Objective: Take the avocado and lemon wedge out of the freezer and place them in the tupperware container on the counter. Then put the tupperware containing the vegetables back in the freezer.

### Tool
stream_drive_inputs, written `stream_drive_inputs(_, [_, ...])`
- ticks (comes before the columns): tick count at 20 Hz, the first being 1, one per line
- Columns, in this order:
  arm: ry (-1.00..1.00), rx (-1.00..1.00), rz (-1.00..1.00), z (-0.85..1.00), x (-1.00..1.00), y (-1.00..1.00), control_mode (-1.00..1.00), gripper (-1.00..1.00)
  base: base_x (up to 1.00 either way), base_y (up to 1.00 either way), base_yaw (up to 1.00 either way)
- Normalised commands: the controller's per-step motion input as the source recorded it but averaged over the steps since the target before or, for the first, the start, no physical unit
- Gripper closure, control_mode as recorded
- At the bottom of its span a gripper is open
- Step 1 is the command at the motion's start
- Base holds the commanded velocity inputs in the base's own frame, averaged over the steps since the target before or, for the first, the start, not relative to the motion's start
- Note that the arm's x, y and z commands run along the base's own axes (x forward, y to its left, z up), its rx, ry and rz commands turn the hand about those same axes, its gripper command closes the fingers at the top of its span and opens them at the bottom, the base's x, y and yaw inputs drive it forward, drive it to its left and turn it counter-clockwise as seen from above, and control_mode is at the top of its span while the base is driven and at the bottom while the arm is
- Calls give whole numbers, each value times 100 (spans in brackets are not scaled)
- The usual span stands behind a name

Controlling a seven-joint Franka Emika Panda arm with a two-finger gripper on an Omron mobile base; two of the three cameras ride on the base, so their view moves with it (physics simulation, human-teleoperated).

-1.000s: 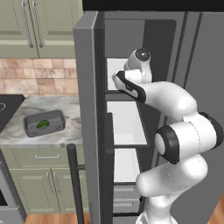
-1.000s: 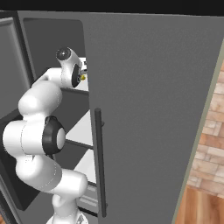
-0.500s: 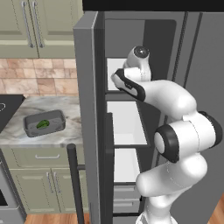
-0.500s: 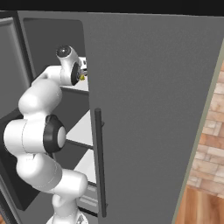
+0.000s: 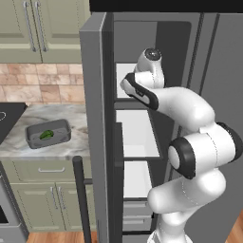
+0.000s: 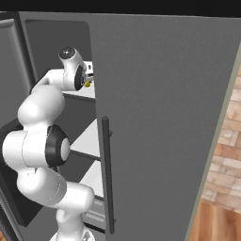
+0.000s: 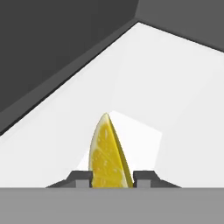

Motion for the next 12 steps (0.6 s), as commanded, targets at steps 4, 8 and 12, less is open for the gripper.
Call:
stream_drive_inputs(4, [-1, 2, -3, -9, -58, 0, -100, 100, 0, 0, 0])
stream_drive_inputs(8, [-6, 4, -4, -8, -92, 0, -100, 100, 0, 0, 0])
stream_drive_inputs(12, [-9, 9, -5, -1, -100, 0, -100, 100, 0, 0, 0])
